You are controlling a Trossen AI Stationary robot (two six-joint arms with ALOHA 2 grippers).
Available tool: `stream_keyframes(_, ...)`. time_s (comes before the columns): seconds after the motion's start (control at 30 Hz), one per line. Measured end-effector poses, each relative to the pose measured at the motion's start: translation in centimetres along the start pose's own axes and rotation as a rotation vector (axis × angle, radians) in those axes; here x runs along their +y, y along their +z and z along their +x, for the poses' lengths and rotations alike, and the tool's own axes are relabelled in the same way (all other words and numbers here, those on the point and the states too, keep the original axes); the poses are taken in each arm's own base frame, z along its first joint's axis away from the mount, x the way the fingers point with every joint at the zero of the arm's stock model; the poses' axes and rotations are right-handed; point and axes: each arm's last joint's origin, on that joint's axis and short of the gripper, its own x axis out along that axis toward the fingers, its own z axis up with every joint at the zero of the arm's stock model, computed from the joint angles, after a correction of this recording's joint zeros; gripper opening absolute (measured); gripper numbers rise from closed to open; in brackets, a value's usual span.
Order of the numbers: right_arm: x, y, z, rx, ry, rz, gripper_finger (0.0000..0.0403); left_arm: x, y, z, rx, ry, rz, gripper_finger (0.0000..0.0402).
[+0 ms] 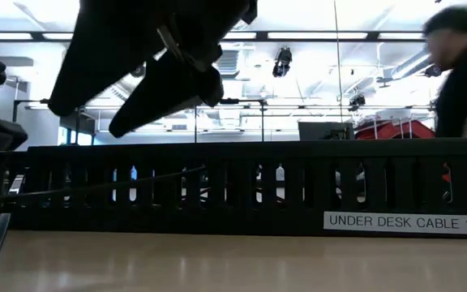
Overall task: Ziptie cables
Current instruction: Insert the black cable duct cover into the black cable duct
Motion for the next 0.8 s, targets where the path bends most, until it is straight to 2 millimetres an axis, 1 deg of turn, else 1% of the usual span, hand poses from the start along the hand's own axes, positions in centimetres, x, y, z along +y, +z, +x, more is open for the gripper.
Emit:
stream_keyframes(0.17,0.2,0.0,0.0,-0.006,0.004,-0.036,0.0265,-0.5,-0.7,0.3,-0.013,0.003,-0.086,0.0233)
stream_keyframes(0.23,0.3,-0.1,0.0,-0.002,0.005,-0.057,0.0263,-0.8,-0.8,0.1,-0.033,-0.011,-0.136,0.0218)
stream_keyframes(0.37,0.6,-0.6,0.1,-0.018,-0.023,-0.117,0.0262,-1.4,-1.0,-0.3,-0.054,-0.04,-0.147,0.0218)
stream_keyframes(0.47,0.7,-0.4,0.3,-0.074,0.001,-0.122,0.0269,-1.5,-1.0,-0.3,-0.055,-0.045,-0.143,0.024)
stream_keyframes(0.57,0.0,-0.5,0.7,-0.066,0.031,-0.092,0.028,-1.5,-1.0,-0.3,-0.056,-0.045,-0.141,0.0255)
stream_keyframes(0.7,-0.7,-0.9,1.2,-0.044,0.025,-0.058,0.029,-1.5,-1.1,-0.3,-0.058,-0.038,-0.137,0.0241)
stream_keyframes(0.8,-0.5,-1.0,1.3,-0.054,0.051,-0.052,0.029,-1.4,-1.2,-0.2,-0.059,-0.03,-0.136,0.0226)
